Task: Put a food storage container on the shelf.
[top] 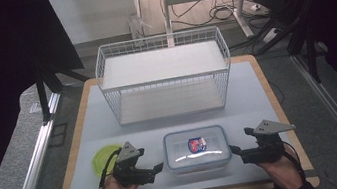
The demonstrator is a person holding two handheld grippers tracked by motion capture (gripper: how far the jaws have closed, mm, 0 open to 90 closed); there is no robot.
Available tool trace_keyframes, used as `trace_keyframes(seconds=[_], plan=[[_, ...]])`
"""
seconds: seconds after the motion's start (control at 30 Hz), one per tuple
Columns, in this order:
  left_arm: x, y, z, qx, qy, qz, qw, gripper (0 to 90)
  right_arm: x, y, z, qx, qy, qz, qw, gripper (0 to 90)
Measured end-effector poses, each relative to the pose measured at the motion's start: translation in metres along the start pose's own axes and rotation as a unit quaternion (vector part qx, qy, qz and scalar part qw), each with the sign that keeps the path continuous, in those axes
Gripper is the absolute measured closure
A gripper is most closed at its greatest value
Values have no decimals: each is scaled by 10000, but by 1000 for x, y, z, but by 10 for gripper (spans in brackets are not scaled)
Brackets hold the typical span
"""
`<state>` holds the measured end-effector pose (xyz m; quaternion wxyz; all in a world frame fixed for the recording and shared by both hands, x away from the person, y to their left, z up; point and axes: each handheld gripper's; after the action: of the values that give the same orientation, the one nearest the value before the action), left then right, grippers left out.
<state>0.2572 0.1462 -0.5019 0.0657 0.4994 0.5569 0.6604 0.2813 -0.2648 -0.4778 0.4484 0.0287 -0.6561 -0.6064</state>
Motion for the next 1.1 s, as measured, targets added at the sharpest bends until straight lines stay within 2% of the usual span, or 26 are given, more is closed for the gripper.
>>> trace_keyframes(seconds=[0.03,0.13,0.17,0.23,0.3,0.43,0.57,0.7,0.83,0.93,1.0,1.07,1.1], plan=[[-3,3,0,71,-109,86,9999,120,-2,1,1,26,86,19,10000,118],[-7,7,-1,108,-182,158,9997,120,-5,2,3,63,128,74,9999,101],[-11,11,-1,151,-270,231,9993,107,-10,2,5,120,180,192,9996,87],[-15,15,-1,183,-316,285,9989,105,-14,3,6,121,275,286,9991,82],[-21,18,-1,142,-312,366,9987,92,-19,4,8,73,370,409,9985,84],[-29,23,1,285,-541,458,9971,69,-24,6,8,-108,544,538,9970,75],[-37,27,2,359,-735,574,9950,47,-29,7,9,-96,735,710,9947,32],[-44,30,1,425,-966,668,9922,33,-36,10,9,-258,925,908,9912,22],[-53,31,0,535,-1193,732,9887,19,-42,11,5,-518,1186,1087,9856,30],[-57,32,1,628,-1291,748,9868,9,-47,11,4,-684,1356,1183,9813,26],[-60,32,2,750,-1347,784,9849,0,-50,12,1,-769,1408,1221,9795,24],[-60,32,3,791,-1390,797,9839,0,-52,12,-1,-888,1450,1268,9773,25],[-61,31,4,839,-1427,813,9828,0,-54,12,-3,-971,1500,1293,9754,34]])
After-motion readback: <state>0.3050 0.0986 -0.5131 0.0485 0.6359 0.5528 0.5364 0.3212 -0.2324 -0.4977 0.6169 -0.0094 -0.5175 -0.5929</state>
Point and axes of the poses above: each handheld gripper's, and its own axes: x roughly backward along the jaws, y roughly out of its top, z roughly to its left, and after that the axes turned 6 degrees about -x, right-handed
